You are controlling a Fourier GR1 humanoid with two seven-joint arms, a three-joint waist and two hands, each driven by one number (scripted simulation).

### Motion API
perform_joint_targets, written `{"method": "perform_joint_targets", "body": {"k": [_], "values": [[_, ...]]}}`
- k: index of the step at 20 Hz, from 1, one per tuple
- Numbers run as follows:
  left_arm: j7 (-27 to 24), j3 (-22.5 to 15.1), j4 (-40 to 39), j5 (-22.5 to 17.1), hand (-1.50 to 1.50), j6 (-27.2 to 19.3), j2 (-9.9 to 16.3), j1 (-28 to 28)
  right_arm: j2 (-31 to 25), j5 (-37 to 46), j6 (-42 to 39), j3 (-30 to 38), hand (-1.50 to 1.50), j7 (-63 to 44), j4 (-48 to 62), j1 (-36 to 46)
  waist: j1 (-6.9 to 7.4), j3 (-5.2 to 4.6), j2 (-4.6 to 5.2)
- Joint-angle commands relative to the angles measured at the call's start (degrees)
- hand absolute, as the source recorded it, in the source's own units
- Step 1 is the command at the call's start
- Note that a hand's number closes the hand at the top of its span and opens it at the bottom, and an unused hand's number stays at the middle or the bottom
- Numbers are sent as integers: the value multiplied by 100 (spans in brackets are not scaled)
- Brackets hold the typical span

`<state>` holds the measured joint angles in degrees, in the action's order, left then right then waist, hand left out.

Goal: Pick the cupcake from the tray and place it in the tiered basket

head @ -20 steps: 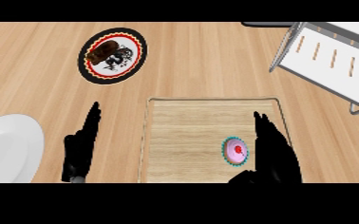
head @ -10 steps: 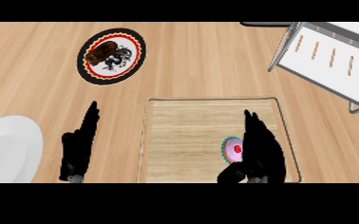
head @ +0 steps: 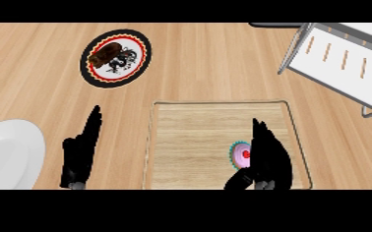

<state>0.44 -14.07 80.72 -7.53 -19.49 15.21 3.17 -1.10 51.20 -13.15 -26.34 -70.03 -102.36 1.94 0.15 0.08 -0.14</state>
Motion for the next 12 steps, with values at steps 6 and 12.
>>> {"method": "perform_joint_targets", "body": {"k": [6, 12], "values": [[-65, 120, -250, -3, 0, 151, -112, -28, -32, 35, -585, 189, 150, -718, 2, 34, -25, -11, 10], [-284, 158, -327, 70, 0, 192, -220, 172, 46, 534, -297, -189, 150, -290, 750, 462, 6, -11, 14]]}}
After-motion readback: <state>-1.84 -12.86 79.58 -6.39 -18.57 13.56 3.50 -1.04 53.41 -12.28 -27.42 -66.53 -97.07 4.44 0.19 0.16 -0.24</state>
